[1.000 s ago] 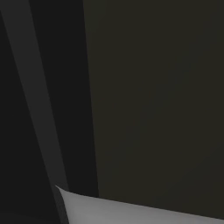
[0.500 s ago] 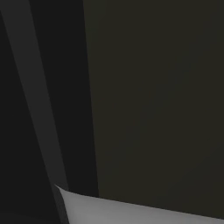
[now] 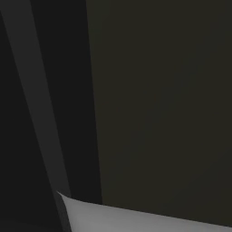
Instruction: There is a wine glass and glass cup on the dining counter. Place the wine bottle next to the wine glass and the juice bottle next to the glass cup.
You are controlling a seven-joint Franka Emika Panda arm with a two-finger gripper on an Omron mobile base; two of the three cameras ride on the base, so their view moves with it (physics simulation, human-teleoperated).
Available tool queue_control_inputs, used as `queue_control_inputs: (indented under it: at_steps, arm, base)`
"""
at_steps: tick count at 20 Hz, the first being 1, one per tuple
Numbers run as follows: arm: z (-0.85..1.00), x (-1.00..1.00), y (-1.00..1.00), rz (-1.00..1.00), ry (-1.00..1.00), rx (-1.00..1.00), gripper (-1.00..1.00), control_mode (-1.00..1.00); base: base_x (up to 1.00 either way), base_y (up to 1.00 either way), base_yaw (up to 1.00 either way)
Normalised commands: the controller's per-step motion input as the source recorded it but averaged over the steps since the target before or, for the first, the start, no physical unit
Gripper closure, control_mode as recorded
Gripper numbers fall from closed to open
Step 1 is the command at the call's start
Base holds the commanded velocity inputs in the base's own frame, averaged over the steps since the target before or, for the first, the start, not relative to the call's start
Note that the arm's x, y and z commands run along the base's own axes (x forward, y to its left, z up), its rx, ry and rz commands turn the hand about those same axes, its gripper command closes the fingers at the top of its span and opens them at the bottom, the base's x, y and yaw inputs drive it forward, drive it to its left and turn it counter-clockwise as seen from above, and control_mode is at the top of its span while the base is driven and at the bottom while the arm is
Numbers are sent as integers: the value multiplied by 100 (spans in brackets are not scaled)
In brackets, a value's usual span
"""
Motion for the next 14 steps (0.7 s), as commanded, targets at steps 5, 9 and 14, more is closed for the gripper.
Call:
queue_control_inputs:
  at_steps: [5,9,14]
  arm:
    - [24,-40,-9,0,0,0,100,-100]
    - [22,-35,-10,0,0,0,100,-100]
    - [4,-17,-8,0,0,0,100,-100]
  base:
    - [0,0,0]
    - [0,0,0]
    - [0,0,0]
